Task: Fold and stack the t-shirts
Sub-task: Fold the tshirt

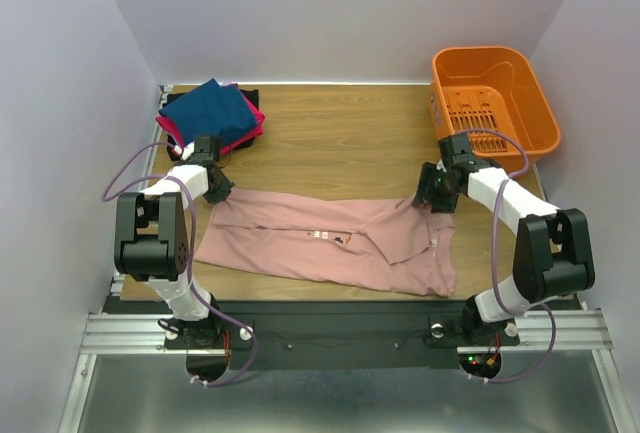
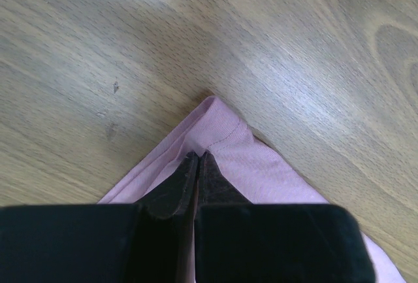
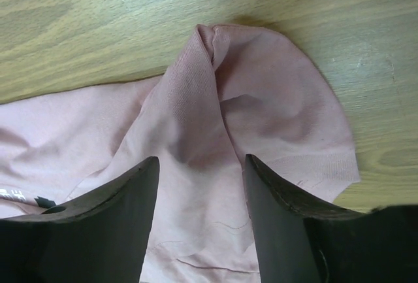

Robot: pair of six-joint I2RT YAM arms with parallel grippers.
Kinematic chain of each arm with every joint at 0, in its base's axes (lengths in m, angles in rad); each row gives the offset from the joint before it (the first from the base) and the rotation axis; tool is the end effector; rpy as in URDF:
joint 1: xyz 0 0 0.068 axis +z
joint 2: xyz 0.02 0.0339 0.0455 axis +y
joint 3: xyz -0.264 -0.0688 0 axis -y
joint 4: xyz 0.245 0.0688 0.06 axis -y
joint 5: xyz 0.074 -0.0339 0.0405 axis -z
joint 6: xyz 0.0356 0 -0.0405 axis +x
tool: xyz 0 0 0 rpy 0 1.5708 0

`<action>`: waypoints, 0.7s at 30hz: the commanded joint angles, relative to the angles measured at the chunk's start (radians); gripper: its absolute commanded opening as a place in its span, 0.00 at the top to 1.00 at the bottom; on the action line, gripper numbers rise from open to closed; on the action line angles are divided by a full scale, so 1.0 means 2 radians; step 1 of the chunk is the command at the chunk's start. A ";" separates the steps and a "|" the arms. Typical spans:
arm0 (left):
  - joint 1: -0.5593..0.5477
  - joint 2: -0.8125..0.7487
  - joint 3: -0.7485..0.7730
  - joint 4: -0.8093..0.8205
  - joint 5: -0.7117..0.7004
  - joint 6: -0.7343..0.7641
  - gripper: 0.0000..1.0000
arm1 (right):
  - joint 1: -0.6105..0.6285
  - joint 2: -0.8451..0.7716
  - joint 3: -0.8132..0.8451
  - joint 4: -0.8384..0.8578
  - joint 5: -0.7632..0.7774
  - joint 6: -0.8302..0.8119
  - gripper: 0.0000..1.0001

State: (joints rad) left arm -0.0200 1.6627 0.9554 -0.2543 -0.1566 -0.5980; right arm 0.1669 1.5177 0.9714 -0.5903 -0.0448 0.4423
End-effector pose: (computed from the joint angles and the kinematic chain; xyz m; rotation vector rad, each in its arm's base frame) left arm 0.3320 -0.0011 0.1733 -0.7763 2.3931 -0.0525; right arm 0.2883 0.0502 0.2017 0.3615 2.7067 0.2390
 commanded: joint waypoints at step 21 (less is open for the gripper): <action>0.006 0.017 0.013 -0.017 -0.002 0.024 1.00 | 0.002 -0.056 -0.058 -0.021 -0.044 -0.016 0.58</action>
State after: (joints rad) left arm -0.0174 1.6688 0.9634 -0.2573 -0.1486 -0.5770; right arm 0.1669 1.4475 0.8631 -0.6090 -0.1154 0.4217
